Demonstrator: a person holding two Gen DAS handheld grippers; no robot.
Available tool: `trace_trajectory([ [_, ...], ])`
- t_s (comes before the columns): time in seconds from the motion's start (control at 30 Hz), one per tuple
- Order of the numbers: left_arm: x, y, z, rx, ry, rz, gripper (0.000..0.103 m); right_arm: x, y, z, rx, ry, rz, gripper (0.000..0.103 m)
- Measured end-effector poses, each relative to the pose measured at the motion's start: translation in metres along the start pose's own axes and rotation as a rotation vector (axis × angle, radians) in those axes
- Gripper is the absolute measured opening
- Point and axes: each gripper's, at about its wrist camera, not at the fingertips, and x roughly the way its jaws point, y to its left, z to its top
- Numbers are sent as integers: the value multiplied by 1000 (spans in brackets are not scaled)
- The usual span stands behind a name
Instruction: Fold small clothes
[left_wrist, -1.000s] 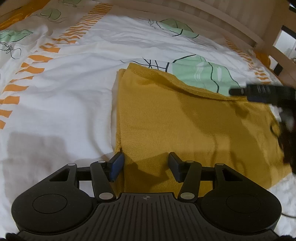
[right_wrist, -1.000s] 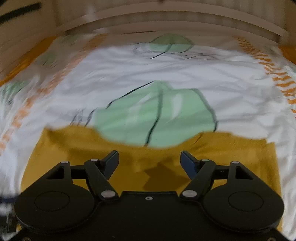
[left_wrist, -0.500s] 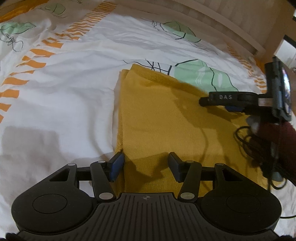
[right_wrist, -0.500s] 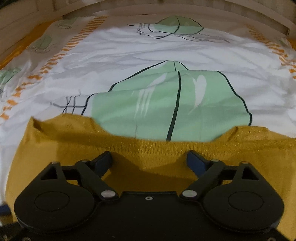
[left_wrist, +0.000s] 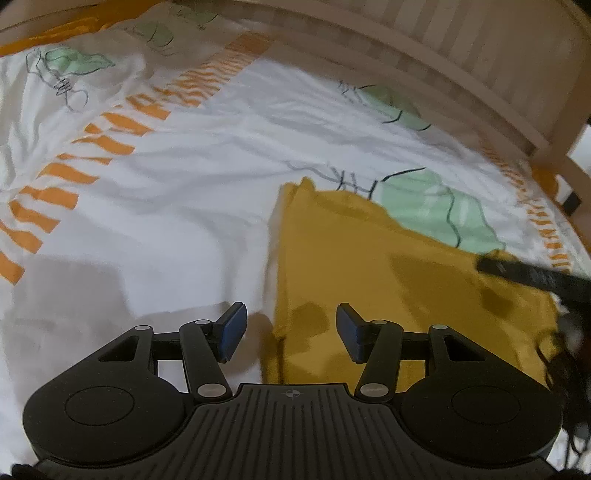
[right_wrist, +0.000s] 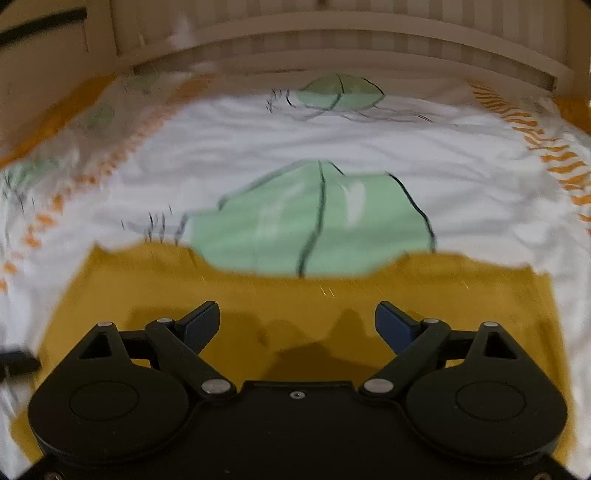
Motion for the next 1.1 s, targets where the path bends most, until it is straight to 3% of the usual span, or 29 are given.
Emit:
trace_trajectory([
  [0.1,6,1,-1,5,17,17,52,8,-4,-17,-36,47,-46,93],
  [0.2,11,-1,-3,27,31,38,52,11,1,-25,-106,17,-71,97],
  [0.43,16,-12,-10,96,40,74,64,9,1,-30,-90,-1,-79,101],
  [0.7,19,-9,-11,60,58,46,75,-27,3,-58,-106,-31,-52,102],
  [0.87,20,-12,-13,72,56,49,76,-43,11,-84,-164,-29,-46,102],
  [1.1,19,-13,-15,97,48,58,77,-63,-10,-85,-70,-20,74,102],
])
